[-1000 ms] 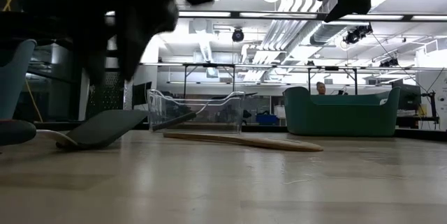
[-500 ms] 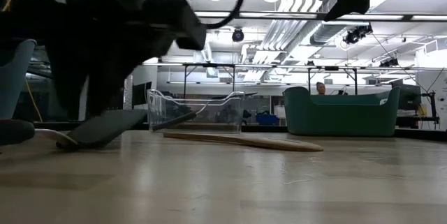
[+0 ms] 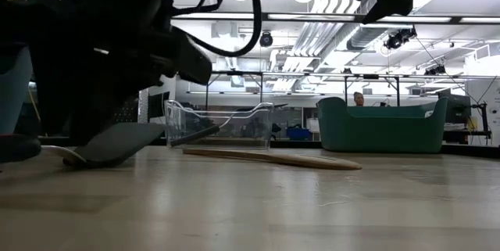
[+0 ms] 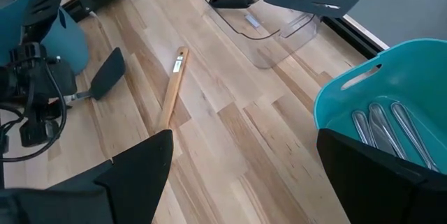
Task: Pick & Place Kitchen Items
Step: Put the spatula into the transparent bin
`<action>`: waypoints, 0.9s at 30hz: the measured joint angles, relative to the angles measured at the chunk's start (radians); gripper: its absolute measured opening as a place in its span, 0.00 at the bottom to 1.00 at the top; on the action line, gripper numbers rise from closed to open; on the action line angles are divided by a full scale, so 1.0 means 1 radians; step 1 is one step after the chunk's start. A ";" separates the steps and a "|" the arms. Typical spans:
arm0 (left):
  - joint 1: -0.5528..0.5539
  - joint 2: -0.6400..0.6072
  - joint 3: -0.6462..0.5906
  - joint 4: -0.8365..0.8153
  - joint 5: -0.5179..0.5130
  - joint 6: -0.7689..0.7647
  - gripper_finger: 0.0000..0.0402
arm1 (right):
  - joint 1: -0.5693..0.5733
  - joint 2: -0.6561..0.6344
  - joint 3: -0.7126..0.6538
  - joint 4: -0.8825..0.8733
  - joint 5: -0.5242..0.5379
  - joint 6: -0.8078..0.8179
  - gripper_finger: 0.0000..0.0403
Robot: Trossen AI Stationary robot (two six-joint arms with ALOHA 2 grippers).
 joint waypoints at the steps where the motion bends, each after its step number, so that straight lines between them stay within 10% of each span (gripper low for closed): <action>1: 0.000 0.000 0.000 -0.007 -0.001 0.000 0.37 | 0.000 0.000 0.000 0.000 0.000 0.000 0.87; 27: 0.000 0.022 -0.002 -0.057 -0.006 0.053 0.37 | 0.000 0.000 0.000 0.000 0.000 -0.018 0.87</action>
